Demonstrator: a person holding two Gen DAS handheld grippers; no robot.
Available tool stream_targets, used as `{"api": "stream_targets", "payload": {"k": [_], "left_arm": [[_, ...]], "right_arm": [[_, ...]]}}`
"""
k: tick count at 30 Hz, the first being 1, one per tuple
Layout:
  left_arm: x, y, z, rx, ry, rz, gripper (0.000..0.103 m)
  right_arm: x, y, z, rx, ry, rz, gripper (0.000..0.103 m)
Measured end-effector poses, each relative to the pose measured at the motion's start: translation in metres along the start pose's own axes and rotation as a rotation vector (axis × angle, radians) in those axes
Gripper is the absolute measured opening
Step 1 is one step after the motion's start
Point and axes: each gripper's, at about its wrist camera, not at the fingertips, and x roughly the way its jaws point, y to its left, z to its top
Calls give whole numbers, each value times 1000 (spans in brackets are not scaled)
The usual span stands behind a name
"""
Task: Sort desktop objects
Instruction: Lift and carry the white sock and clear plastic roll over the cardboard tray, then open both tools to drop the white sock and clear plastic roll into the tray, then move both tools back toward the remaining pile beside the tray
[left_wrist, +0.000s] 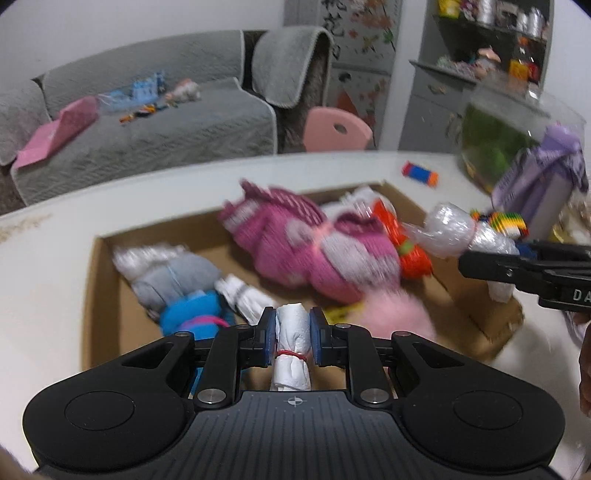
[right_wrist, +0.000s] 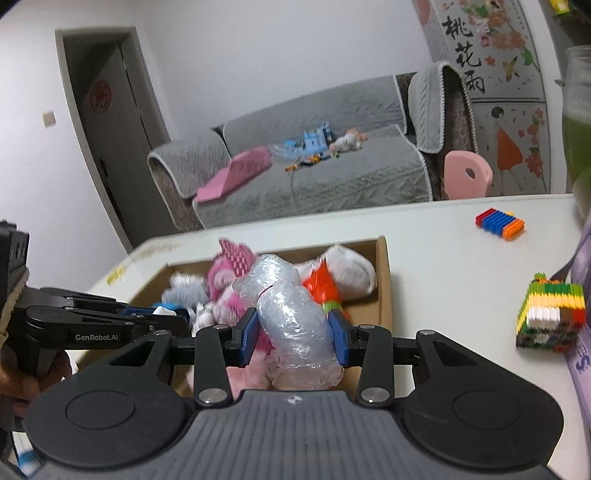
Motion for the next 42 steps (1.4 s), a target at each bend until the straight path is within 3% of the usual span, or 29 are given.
{"api": "stream_targets", "payload": {"k": [7,18,20,21,23,24,29,33,36,39,42], "left_arm": [[10,-13,-5,49,33,20,24],[17,-21,-8,88,74,71,26],[19,-22,-9,93,78,86,33],[19,-23,-9,96,77,95,41],[18,-23,-9,97,66,108,78],[16,-23,-9,102,53,116,82],[4,-24,-6,109,29,120,92],[-21,-23,-4,107,-24,130,93],[-56,-18,-5,84,-88,132,94],[-102,-8,-19,60,-178,181,103],[-145,4,-48,26,-223,230,103]], "right_arm": [[9,7,-13,-84,57,-92,37],[15,14,-20,-156,85,-135,40],[15,14,-21,-162,88,-140,39],[15,14,-21,-166,84,-144,40],[14,13,-22,-168,76,-148,48],[13,13,-22,-168,71,-147,48],[10,15,-20,-173,50,-136,58],[3,17,-17,-190,9,-134,63],[-7,16,-13,-181,-44,-118,65],[-25,20,-12,-188,-100,-65,65],[-45,37,-18,-257,-140,2,75]]}}
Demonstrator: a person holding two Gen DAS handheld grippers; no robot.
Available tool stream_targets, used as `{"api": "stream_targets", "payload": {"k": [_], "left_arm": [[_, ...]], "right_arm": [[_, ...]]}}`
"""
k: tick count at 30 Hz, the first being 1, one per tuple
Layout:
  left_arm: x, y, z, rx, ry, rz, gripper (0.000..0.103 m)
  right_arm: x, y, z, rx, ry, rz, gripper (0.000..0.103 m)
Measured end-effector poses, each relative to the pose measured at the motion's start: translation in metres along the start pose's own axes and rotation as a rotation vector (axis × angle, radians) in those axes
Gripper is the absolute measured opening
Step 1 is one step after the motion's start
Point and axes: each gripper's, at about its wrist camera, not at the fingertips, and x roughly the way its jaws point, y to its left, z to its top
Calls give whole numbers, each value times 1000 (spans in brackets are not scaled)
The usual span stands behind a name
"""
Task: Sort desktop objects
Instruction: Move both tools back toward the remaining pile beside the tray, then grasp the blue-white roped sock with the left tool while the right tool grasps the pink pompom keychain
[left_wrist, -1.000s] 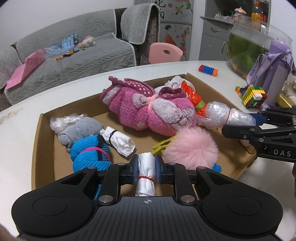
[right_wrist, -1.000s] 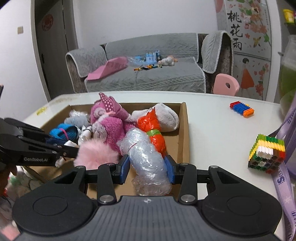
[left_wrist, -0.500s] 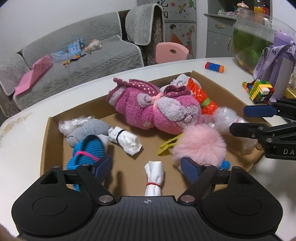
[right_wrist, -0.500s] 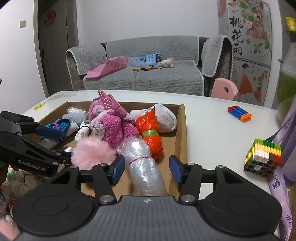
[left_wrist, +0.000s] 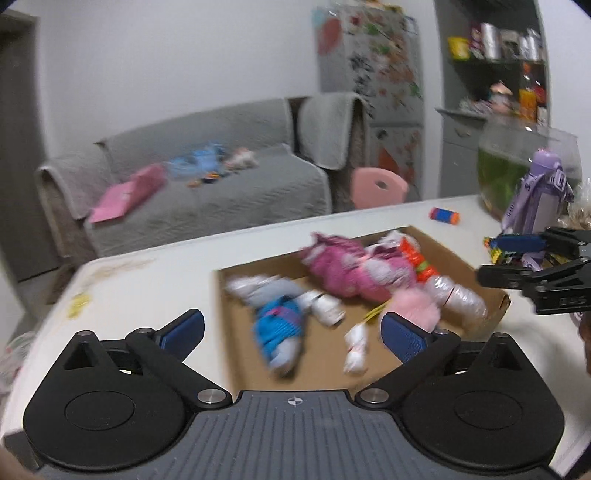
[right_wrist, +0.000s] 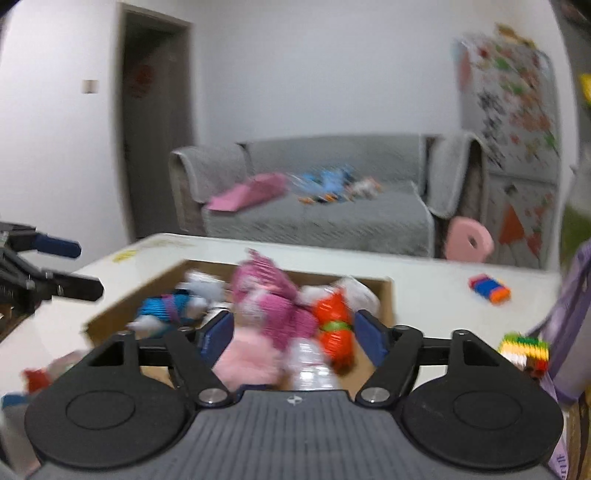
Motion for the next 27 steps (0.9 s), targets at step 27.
{"api": "stream_targets", "payload": {"k": [27], "left_arm": [[4,-18,-110,-297,251,-293,102]], "right_arm": [[-18,138,-89,-273,203,253,89]]}}
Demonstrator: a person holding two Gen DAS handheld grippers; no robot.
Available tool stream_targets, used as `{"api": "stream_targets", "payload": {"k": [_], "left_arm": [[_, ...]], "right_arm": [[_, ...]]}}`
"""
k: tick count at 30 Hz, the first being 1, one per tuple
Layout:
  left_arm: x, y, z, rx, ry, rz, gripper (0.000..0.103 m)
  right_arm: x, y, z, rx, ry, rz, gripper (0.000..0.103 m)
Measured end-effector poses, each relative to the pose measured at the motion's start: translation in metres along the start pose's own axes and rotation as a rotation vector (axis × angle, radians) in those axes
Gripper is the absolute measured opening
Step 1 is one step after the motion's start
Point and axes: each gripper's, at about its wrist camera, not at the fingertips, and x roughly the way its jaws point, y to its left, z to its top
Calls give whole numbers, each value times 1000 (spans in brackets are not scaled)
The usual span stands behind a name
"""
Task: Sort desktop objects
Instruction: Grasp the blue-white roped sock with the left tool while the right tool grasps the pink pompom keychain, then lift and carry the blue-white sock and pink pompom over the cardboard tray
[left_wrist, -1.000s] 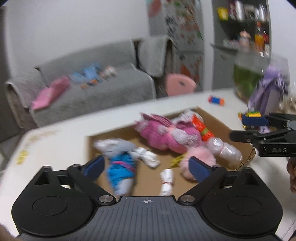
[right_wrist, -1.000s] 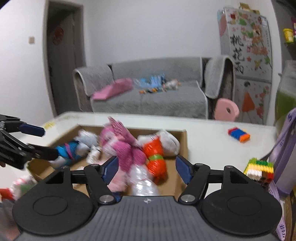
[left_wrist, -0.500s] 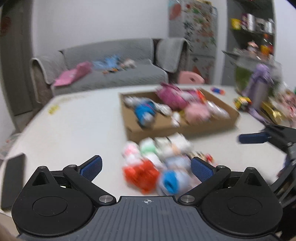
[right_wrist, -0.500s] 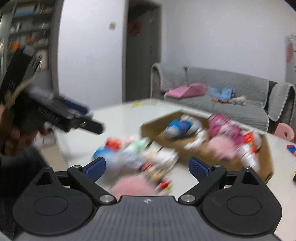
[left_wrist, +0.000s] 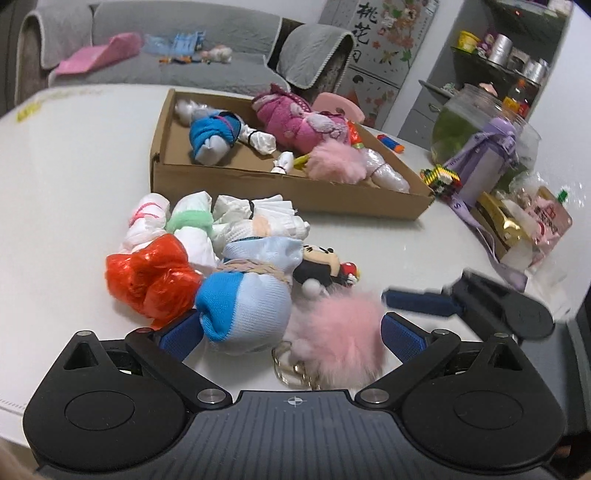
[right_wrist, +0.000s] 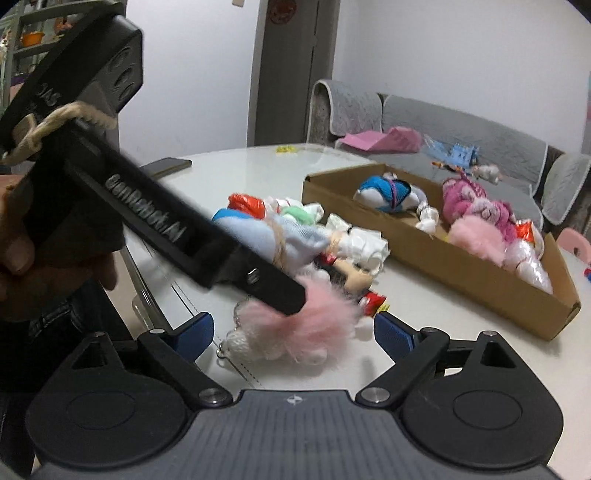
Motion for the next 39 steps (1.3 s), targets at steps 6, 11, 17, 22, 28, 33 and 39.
{"api": "stream_targets", "payload": {"k": [6,11,17,22,28,33,39], "left_arm": [[5,6,4,-2,-11,37,102],[9,4,5,26,-25,64,102],[7,0,5,37,-29,28,87],[6,9,6,-28,-27,-41,72],[3,23,8,-110,-28,-84,59],[-2,21,8,-97,-40,-71,55],[-10,12,10,-76,-56,-88,55]], "right_arm": [[4,0,-5,38,22,13,81],[8,-1,-5,72,23,21,82],[7,3,-5,96,12,26,81],[6,1,-2,111,5,34,57],[3,-5,-2,143,5,38,43],[-3,-9,-4,159,7,47,39],[-10,-13,-6,168,5,52,38]]}}
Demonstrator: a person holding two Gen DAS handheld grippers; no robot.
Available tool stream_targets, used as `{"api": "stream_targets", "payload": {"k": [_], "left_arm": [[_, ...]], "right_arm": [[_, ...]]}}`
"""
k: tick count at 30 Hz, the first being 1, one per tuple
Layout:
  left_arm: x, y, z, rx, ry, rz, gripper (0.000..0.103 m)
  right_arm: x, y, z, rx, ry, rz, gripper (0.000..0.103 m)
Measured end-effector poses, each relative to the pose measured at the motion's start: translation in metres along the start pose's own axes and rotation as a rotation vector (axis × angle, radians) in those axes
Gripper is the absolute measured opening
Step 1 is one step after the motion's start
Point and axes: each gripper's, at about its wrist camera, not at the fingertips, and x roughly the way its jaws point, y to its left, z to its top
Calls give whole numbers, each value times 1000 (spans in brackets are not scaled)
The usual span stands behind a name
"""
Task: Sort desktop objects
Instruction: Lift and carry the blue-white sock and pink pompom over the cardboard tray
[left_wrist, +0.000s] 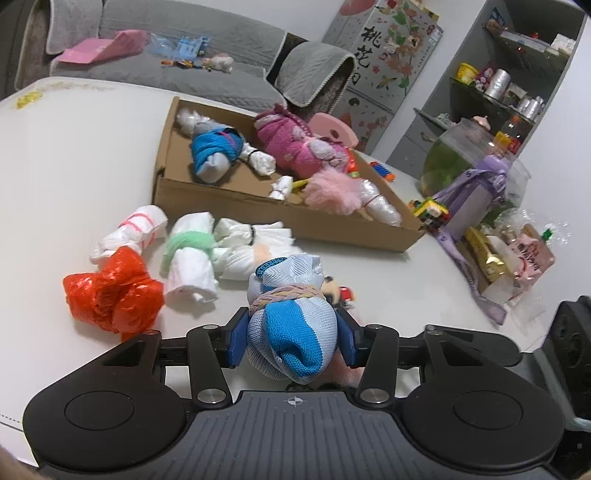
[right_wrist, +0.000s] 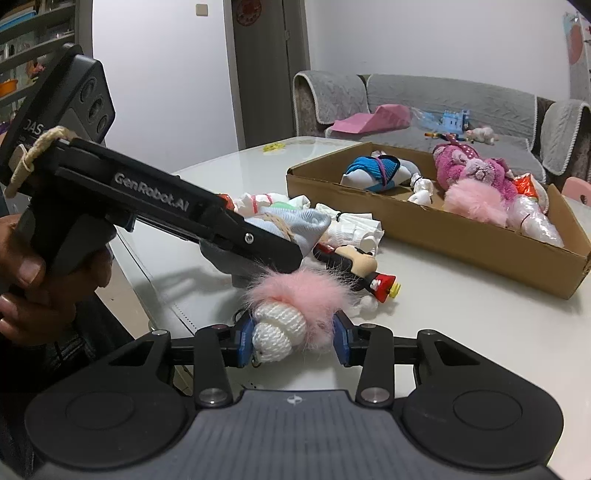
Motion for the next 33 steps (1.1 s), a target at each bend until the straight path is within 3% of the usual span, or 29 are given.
{"api": "stream_targets", "payload": {"k": [7,14,23,33], "left_arm": [[-14,-4,8,-32,-32,-77,55],[-23,-3,15,-32,-64,-60,55],[-42,-7,31,19,-143,15,55],[-57,-13,58,98,-219,115,55]], "right_arm": [[-6,-4,2,9,-16,-10,37],[-12,-7,4,13,-31,-9,36],[-24,-21,9,53,-76,-15,36],[-58,-52,33,141,-224,-50,36]]}}
